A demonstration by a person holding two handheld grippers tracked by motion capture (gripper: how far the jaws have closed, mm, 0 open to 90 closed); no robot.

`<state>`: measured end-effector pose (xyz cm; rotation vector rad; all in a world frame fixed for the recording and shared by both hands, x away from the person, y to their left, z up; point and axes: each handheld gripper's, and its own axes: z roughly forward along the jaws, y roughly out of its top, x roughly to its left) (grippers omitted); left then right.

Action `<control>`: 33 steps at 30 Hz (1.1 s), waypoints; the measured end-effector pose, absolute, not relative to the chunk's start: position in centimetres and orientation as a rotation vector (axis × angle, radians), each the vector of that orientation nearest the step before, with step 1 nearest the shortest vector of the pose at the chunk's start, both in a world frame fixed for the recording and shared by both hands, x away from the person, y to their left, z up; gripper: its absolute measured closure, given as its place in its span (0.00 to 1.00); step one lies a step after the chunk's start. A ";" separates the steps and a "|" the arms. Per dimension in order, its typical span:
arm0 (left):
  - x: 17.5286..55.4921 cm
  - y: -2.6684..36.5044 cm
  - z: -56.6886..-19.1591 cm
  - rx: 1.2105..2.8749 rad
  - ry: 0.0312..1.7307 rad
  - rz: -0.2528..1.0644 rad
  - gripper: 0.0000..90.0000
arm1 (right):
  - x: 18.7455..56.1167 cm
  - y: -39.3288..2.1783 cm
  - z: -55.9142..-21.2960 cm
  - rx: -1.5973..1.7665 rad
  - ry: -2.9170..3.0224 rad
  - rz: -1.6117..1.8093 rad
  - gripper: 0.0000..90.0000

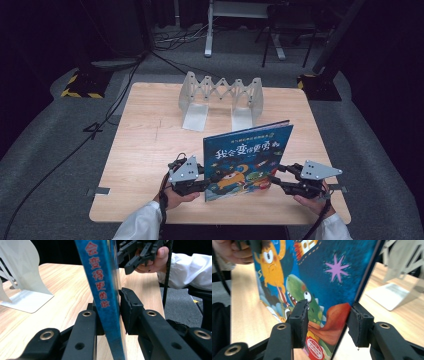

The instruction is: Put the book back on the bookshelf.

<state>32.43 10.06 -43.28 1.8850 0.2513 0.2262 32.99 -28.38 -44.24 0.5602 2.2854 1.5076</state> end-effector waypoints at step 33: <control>35.0 9.1 -43.7 1.775 0.327 0.247 0.87 | 36.6 -27.1 -44.4 0.742 2.238 1.535 0.57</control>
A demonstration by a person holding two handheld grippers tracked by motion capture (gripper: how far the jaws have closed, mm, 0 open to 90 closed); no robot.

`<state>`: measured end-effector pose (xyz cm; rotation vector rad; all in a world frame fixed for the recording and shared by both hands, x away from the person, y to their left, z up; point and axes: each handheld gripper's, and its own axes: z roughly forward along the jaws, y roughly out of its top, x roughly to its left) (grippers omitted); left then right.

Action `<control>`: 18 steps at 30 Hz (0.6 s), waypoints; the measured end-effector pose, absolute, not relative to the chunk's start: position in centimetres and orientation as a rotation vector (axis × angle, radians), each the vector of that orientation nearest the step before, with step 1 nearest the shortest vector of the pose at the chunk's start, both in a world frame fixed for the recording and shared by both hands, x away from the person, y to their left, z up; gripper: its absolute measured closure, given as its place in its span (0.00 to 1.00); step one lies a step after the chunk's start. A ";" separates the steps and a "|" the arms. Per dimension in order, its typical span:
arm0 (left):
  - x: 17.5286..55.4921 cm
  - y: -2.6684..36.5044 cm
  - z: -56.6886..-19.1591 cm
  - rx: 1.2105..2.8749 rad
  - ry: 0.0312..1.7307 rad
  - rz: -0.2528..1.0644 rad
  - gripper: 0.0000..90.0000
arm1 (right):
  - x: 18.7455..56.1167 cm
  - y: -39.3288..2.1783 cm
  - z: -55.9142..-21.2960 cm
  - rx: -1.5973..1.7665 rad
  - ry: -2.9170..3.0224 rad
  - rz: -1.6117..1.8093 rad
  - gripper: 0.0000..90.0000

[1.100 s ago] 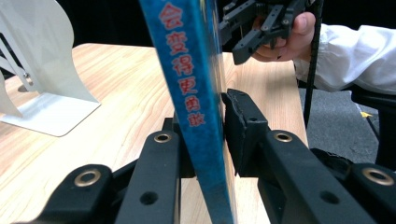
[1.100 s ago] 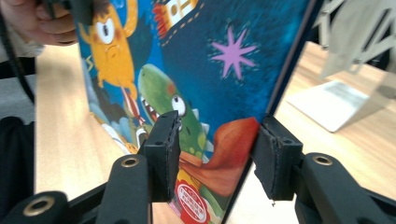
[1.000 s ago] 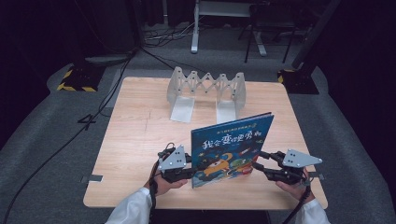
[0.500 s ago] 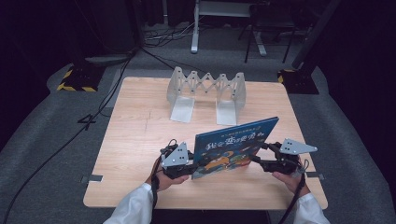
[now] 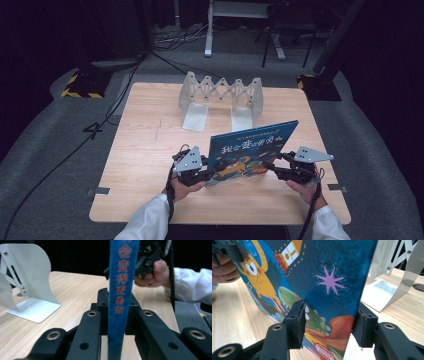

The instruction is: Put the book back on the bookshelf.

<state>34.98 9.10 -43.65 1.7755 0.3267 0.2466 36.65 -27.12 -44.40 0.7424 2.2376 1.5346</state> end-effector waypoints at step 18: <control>35.0 7.8 -43.1 1.740 0.336 0.300 0.76 | 36.4 -27.4 -44.8 0.748 2.203 1.580 0.59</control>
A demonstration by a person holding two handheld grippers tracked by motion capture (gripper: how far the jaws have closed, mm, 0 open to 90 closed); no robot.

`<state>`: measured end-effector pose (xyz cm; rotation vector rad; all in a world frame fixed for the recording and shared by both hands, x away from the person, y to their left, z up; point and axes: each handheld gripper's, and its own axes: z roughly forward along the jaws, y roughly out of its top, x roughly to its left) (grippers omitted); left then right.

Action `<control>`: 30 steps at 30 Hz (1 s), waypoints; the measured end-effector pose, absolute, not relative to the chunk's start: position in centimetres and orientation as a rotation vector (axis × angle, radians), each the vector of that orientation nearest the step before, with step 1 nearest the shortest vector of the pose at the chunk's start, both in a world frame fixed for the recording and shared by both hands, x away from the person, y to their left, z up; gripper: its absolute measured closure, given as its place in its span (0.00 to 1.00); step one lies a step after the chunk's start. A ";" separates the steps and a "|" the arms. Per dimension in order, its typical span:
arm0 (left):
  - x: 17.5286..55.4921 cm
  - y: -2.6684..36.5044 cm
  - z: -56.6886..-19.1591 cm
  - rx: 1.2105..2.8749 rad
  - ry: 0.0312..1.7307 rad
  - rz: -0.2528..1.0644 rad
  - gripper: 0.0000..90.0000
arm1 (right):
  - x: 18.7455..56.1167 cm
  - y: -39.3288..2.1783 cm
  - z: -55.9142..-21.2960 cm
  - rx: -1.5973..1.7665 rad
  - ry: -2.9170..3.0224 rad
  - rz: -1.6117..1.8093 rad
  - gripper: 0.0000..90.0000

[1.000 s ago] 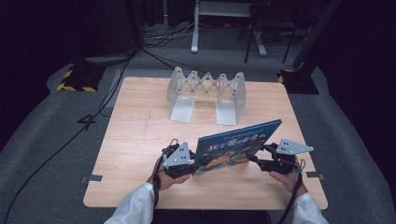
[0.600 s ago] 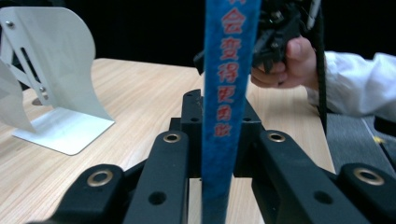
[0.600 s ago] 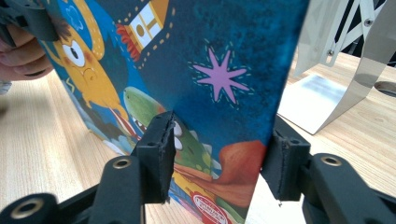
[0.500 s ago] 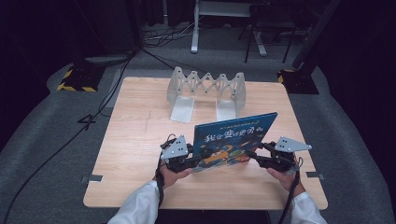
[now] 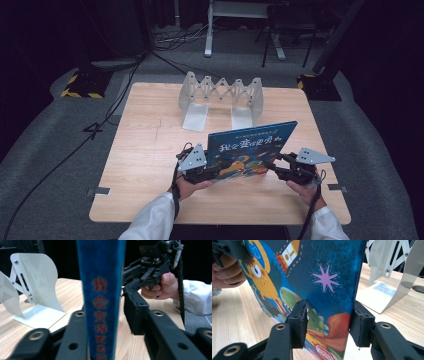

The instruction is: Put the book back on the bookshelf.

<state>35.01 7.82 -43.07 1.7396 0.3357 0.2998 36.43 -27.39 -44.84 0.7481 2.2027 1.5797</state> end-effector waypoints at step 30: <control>35.6 7.5 -44.4 1.738 0.356 0.317 0.91 | 35.3 -32.4 -49.1 1.042 2.212 1.331 0.47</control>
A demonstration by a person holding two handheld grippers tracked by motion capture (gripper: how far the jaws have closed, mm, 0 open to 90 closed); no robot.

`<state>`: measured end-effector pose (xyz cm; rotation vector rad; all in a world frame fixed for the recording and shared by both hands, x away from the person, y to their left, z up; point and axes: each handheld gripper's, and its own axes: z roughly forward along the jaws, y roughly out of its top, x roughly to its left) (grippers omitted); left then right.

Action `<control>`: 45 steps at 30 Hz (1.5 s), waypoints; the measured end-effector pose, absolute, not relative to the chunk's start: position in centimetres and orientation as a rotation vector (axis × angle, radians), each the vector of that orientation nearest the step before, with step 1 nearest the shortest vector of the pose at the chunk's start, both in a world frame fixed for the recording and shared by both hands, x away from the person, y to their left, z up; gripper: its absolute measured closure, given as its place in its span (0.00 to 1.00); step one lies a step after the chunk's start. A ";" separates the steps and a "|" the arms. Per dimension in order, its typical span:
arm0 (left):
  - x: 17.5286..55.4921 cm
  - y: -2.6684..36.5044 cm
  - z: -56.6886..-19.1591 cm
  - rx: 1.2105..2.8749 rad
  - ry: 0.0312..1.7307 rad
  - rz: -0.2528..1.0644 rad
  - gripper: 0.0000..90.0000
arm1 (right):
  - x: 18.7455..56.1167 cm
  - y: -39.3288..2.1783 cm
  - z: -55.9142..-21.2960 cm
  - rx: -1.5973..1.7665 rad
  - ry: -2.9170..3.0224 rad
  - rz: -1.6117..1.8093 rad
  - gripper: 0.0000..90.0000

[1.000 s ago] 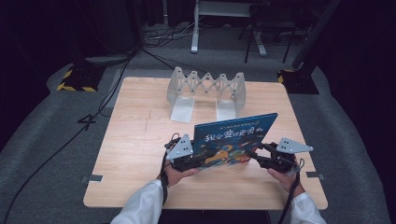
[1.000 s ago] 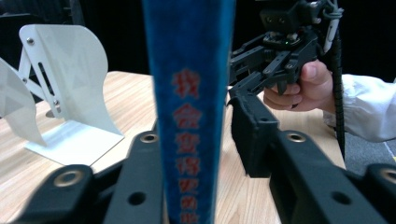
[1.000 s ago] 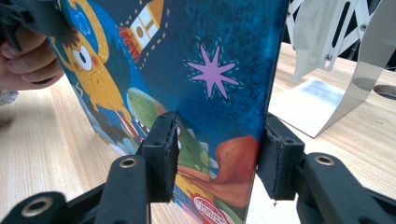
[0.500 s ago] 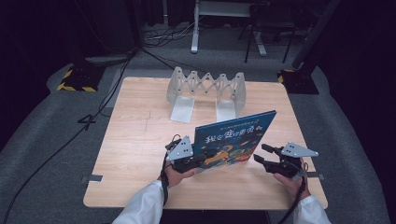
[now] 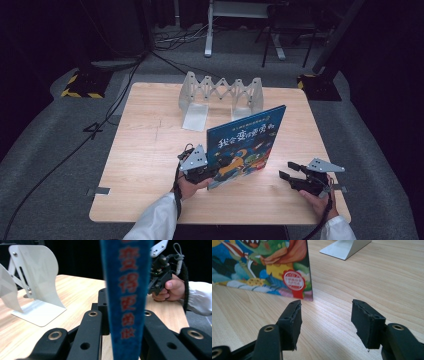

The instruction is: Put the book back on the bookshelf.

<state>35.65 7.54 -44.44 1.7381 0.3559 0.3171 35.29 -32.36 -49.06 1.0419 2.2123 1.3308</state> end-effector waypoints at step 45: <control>38.2 16.4 -40.1 1.600 0.706 0.749 0.92 | 35.6 -31.8 -49.6 1.053 2.245 1.260 0.47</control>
